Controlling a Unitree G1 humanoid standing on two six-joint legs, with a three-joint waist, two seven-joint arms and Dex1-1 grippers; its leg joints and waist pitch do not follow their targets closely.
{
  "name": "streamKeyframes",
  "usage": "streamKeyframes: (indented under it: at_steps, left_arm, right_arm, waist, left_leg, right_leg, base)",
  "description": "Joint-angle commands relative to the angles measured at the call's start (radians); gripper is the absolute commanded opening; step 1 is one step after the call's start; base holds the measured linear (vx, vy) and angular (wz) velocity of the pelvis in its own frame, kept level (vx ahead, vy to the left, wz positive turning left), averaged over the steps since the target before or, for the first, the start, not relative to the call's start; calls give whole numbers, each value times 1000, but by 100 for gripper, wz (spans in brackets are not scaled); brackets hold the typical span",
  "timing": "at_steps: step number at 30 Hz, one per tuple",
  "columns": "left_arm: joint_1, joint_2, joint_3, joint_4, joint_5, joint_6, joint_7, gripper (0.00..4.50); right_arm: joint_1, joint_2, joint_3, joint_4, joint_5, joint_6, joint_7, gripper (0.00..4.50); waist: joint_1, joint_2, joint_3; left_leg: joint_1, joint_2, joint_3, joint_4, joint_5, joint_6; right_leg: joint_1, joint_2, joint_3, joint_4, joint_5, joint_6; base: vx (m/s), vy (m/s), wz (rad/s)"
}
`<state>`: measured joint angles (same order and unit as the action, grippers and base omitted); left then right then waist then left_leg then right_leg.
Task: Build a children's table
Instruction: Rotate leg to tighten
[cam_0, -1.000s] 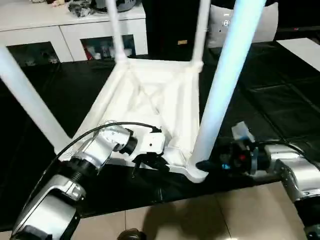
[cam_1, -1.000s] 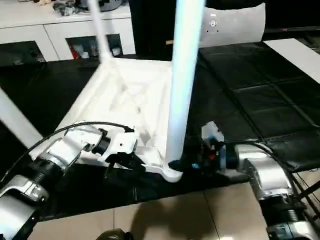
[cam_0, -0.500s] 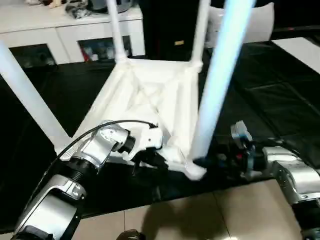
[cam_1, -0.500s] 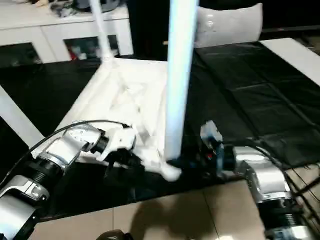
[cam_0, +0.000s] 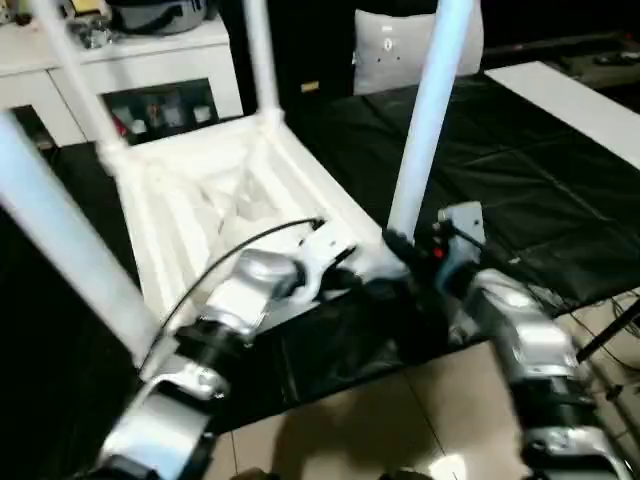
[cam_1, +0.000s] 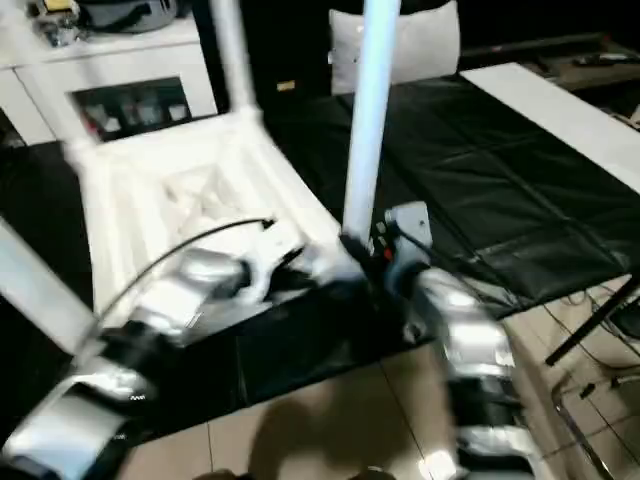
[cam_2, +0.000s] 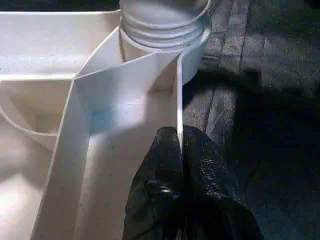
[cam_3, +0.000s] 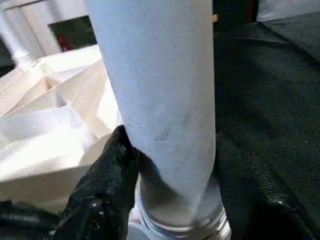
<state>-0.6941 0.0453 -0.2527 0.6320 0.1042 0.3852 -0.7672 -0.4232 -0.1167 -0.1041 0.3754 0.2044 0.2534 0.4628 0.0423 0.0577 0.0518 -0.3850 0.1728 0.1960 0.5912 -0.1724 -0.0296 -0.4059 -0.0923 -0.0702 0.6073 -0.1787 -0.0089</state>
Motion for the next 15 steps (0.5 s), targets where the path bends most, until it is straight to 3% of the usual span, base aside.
streamKeyframes:
  at_steps: [1,5,6,8,13,15]
  left_arm:
    - [-13,-30,-29,-44,-24,-27,-34,0]
    - [-3,8,-47,-51,-9,-61,-62,0]
    - [-2,17,-50,-47,-6,-71,-69,0]
    - [1,43,-64,-40,1,-116,-105,0]
    - [20,106,-103,-47,6,-197,-214,0]
    - [30,141,-118,-58,-3,-225,-280,0]
  right_arm:
    - [14,28,31,8,27,31,19,289]
    - [37,-13,24,-25,54,7,101,322]
    - [39,-28,19,-27,61,-1,126,334]
    - [46,-78,18,-34,73,-16,205,354]
    - [66,-181,27,-68,100,-2,360,398]
    - [81,-244,50,-89,103,3,448,412]
  waist:
    - [10,-14,-70]
    - [20,-13,-71]
    - [22,-9,-71]
    - [25,-14,-71]
    - [39,-11,-69]
    - [52,-10,-68]
  left_leg:
    - [11,47,-29,-66,-214,71]
    - [10,50,-28,-65,-195,87]
    - [11,51,-29,-65,-193,89]
    - [11,50,-28,-64,-200,91]
    - [14,55,-27,-65,-209,92]
    - [18,57,-28,-66,-217,83]
  right_leg:
    - [49,-59,39,-91,-238,-207]
    - [54,-61,39,-86,-188,-216]
    - [54,-62,39,-85,-180,-221]
    - [57,-62,38,-86,-183,-222]
    - [54,-63,41,-87,-205,-219]
    - [52,-63,40,-88,-222,-216]
  base:
    - [0,0,0]
    - [0,0,0]
    - [0,0,0]
    - [0,0,0]
    - [0,0,0]
    - [0,0,0]
